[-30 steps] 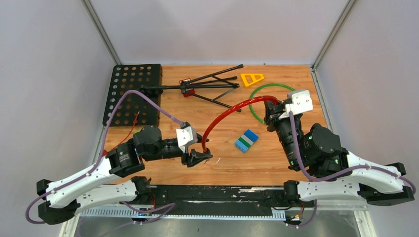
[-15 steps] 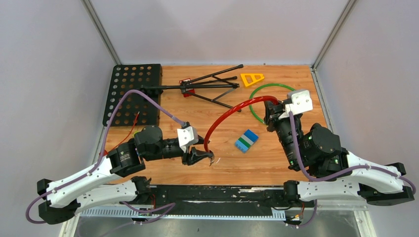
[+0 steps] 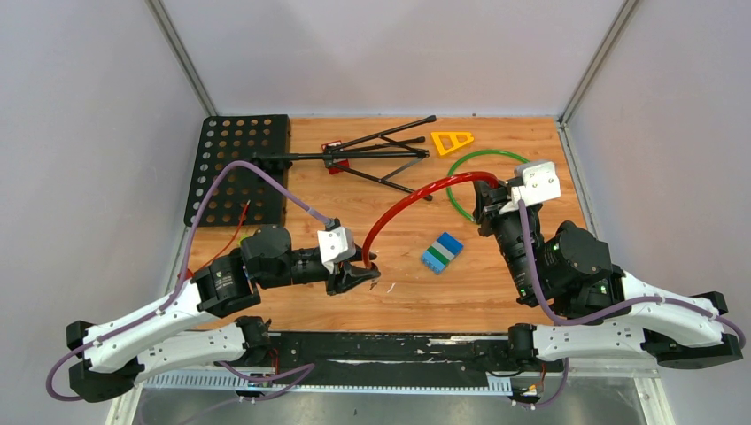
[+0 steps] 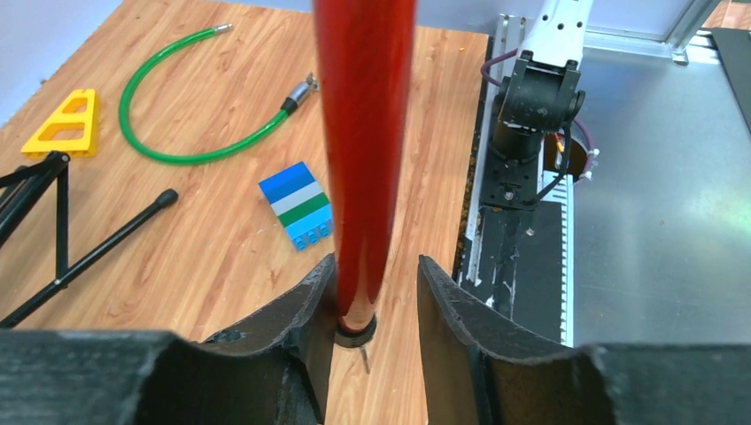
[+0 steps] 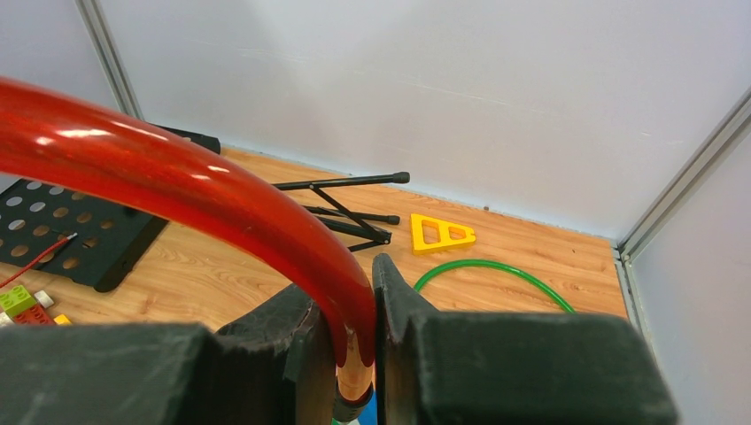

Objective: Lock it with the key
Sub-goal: Lock the lock.

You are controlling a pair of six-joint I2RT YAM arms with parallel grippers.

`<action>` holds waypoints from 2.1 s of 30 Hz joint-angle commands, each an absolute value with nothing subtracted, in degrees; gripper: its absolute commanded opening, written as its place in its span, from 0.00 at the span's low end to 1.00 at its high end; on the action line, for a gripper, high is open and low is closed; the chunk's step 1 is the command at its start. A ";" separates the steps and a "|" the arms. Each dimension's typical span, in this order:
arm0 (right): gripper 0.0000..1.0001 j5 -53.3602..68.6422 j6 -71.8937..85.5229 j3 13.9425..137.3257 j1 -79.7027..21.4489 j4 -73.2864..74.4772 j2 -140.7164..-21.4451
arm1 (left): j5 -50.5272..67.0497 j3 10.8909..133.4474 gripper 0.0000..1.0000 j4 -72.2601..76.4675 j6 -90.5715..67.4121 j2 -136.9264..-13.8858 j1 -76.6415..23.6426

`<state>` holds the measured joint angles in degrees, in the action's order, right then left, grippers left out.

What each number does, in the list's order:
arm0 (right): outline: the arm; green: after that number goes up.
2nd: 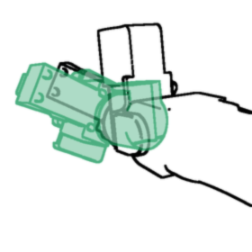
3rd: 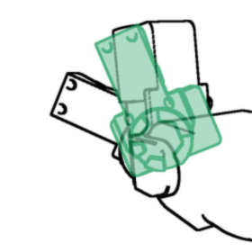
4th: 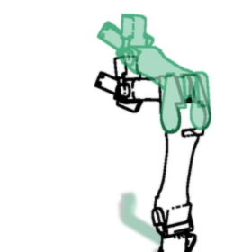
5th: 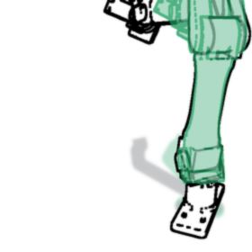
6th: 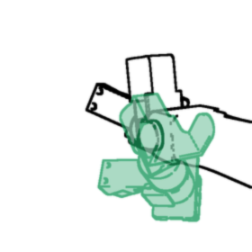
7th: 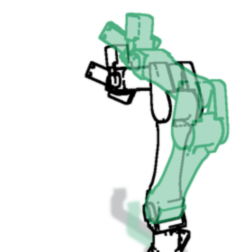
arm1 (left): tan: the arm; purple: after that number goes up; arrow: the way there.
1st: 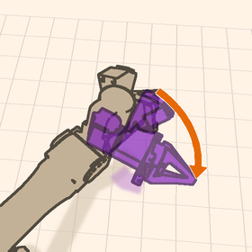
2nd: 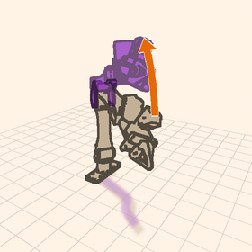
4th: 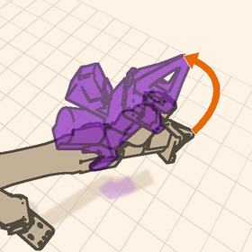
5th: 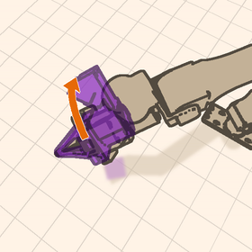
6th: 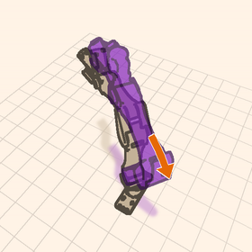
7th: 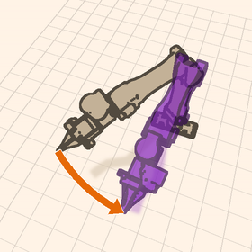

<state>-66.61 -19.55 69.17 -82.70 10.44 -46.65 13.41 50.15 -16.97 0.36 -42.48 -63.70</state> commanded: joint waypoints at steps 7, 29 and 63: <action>0.00 -67.08 -18.11 69.96 -82.62 6.06 -45.62 | 12.92 50.80 0.31 -16.94 0.70 -42.52 -63.72; 0.00 -67.53 17.91 64.30 -82.62 3.02 -43.33 | 2.67 33.09 0.00 22.88 -2.22 -33.52 -63.72; 0.00 -54.91 -6.41 80.27 -77.74 -0.29 -54.63 | 1.87 36.28 0.62 10.99 -5.19 -32.20 -63.73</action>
<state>-60.82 2.04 75.42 -77.91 0.71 -54.37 -3.60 32.49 19.35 -4.34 -31.64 -63.70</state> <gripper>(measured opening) 0.169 0.542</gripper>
